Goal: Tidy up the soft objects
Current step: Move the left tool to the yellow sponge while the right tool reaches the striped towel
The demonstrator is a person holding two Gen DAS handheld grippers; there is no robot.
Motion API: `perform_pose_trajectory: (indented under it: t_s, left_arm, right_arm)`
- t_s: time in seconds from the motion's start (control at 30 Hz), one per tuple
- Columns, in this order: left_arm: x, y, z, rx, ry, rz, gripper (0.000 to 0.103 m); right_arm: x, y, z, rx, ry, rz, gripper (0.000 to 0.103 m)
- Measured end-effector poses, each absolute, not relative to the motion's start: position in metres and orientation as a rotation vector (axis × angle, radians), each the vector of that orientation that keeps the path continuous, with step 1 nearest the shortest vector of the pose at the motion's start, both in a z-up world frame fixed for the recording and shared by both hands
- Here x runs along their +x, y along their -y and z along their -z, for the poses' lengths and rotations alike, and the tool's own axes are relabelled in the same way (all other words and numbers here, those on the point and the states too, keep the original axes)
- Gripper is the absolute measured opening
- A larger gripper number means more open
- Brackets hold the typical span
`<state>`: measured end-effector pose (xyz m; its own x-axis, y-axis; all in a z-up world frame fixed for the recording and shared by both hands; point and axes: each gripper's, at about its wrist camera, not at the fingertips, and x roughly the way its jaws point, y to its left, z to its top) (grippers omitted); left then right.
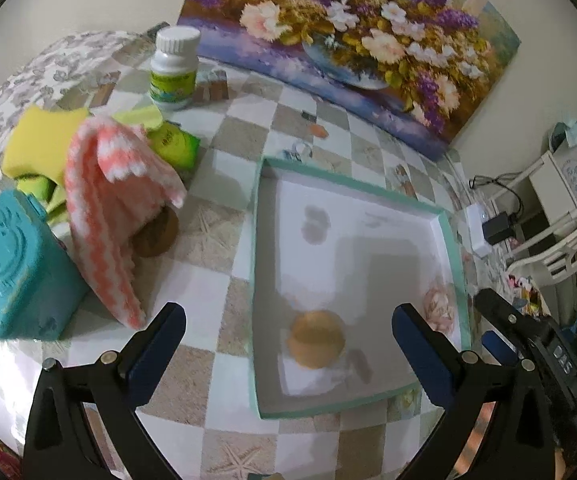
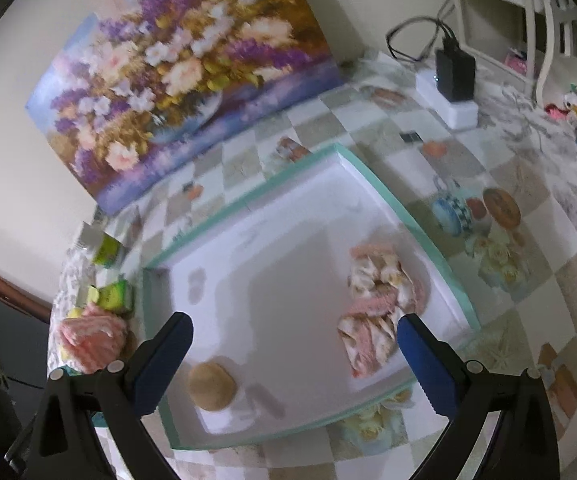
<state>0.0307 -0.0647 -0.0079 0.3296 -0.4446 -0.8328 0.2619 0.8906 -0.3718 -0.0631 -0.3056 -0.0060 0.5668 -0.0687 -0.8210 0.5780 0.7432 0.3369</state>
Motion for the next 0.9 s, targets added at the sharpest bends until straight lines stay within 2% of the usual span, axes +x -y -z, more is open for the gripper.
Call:
perform_pose_trajectory:
  t_s: [0.47,0.67,0.9]
  left_arm:
    - [0.086,0.028,-0.025,-0.339,-1.064,0.453,0.103]
    - [0.121,-0.029,-0.034,-0.466,-1.033,0.370,0.103]
    - [0.144,-0.104,-0.045,-0.418,-1.006,0.134,0.103]
  right_arm:
    - [-0.021,0.271,-0.033,0.514,-0.813,0.357,0.103]
    - [0.007,0.247,-0.050,0.455,-0.794,0.319,0.103]
    - [0.039,0.209,-0.068,0.387,-0.795,0.286,0.103]
